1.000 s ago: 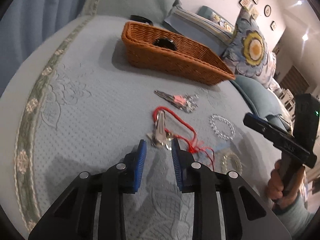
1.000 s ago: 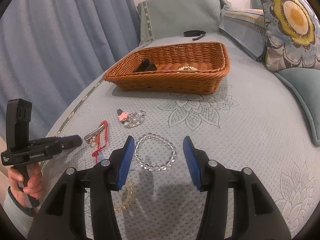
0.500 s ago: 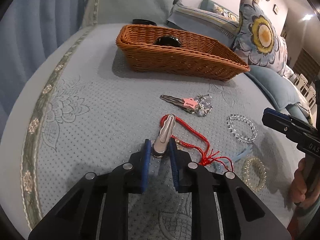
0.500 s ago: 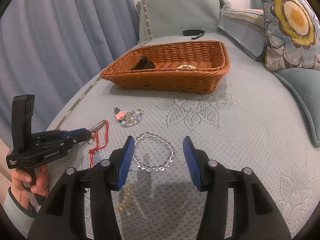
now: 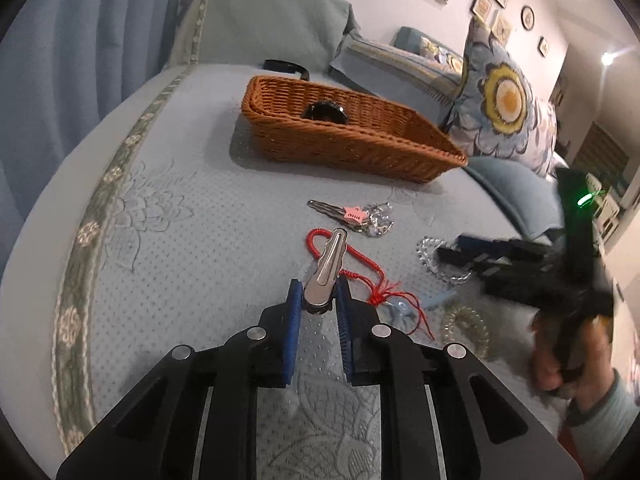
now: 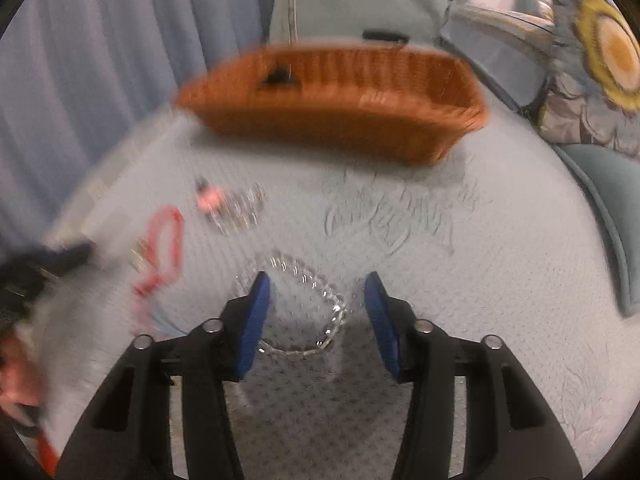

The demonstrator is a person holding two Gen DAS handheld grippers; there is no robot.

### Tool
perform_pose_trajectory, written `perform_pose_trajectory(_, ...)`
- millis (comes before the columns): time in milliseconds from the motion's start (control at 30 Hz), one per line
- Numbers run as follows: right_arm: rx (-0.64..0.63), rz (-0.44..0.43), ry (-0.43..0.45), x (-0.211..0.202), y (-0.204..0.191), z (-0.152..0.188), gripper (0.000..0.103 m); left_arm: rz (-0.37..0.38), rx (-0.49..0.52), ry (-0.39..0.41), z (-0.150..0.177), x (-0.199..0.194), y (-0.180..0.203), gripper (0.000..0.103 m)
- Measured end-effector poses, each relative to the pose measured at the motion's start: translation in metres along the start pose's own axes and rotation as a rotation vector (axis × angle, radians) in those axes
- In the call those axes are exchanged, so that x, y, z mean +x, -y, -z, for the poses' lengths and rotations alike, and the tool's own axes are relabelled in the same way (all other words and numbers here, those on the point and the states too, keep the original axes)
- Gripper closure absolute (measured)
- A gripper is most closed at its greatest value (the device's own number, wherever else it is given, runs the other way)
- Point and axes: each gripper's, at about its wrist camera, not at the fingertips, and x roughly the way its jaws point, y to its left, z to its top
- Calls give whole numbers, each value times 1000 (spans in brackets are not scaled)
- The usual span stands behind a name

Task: Organize jewelry
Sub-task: 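Grasp the keys with the left gripper while the right grasps the clear bead bracelet, then carry the keys and bead bracelet into the basket and release both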

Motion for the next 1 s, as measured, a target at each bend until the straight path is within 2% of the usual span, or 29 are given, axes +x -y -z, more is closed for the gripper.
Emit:
perform_pose_trajectory(100, -94, 23, 12, -1, -19, 4, 93, 6, -14, 19, -1, -2, -2, 88)
perform_pose_trajectory(133, -108, 27, 15, -2, -22, 5, 96, 8, -11, 22, -1, -2, -1, 88)
perform_pose_trajectory(267, -83, -2, 37, -9, -17, 8, 97, -1, 21, 49, -2, -7, 6, 88)
perform_pose_trajectory(467, -15, -84, 106, -37, -5, 4, 97, 23, 9, 107, -6, -20, 6, 88)
perform_pose_trajectory(667, 23, -131, 173, -64, 3, -3, 97, 43, 3, 151, -11, -31, 11, 88)
perform_pose_trajectory(867, 46, -145, 219, -86, 9, -11, 97, 49, 17, 178, -17, -39, 22, 88)
perform_pose_trajectory(1000, 41, -131, 261, -103, 10, -22, 97, 54, 36, 203, -33, -44, 30, 88)
